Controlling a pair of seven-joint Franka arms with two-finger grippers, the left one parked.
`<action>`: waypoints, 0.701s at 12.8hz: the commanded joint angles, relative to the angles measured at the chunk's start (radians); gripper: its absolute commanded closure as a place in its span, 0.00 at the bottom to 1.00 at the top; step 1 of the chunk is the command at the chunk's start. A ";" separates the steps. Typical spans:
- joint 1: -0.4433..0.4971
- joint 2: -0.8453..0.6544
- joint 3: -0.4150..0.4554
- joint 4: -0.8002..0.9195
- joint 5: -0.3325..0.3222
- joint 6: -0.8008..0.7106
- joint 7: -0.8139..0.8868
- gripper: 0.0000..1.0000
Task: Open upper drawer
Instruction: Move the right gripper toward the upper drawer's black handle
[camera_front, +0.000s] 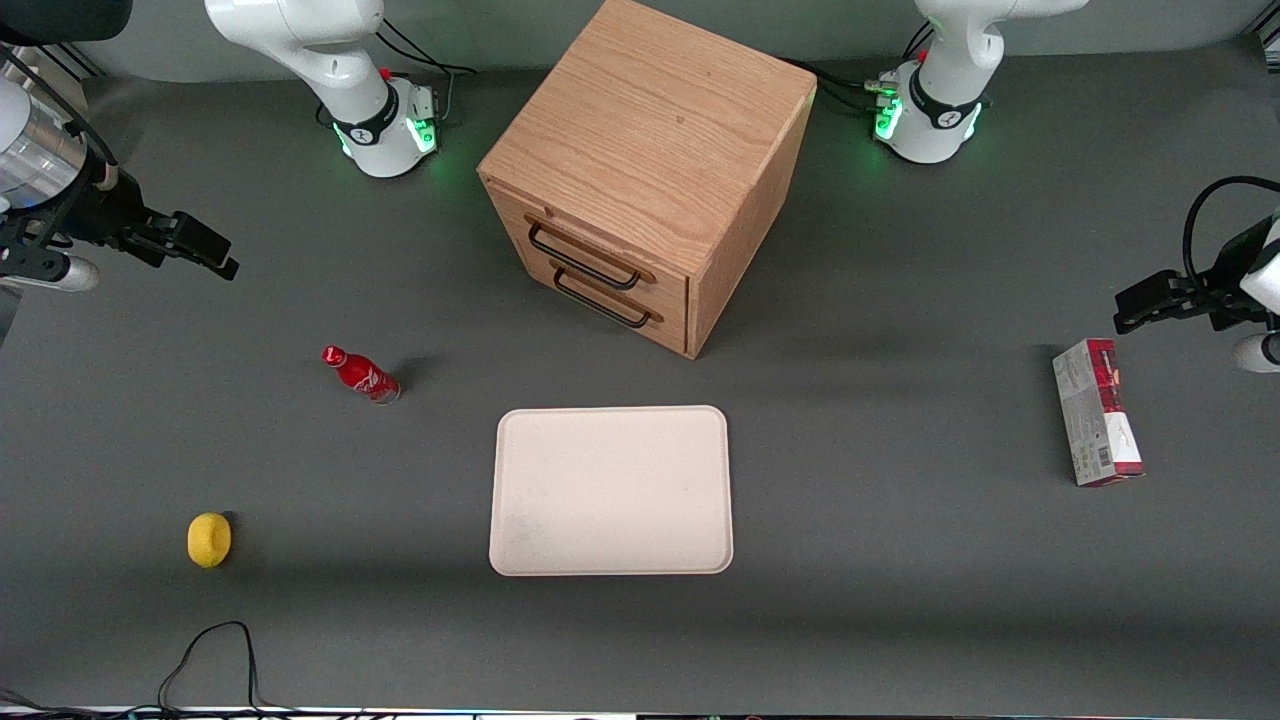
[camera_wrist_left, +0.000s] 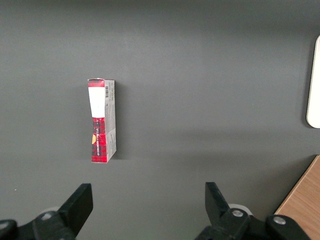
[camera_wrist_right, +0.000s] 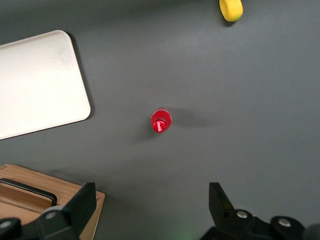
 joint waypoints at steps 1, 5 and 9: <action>0.005 0.025 0.002 0.037 -0.017 -0.030 -0.009 0.00; 0.049 0.160 0.095 0.197 -0.008 -0.031 -0.021 0.00; 0.055 0.242 0.350 0.287 -0.020 -0.031 -0.304 0.00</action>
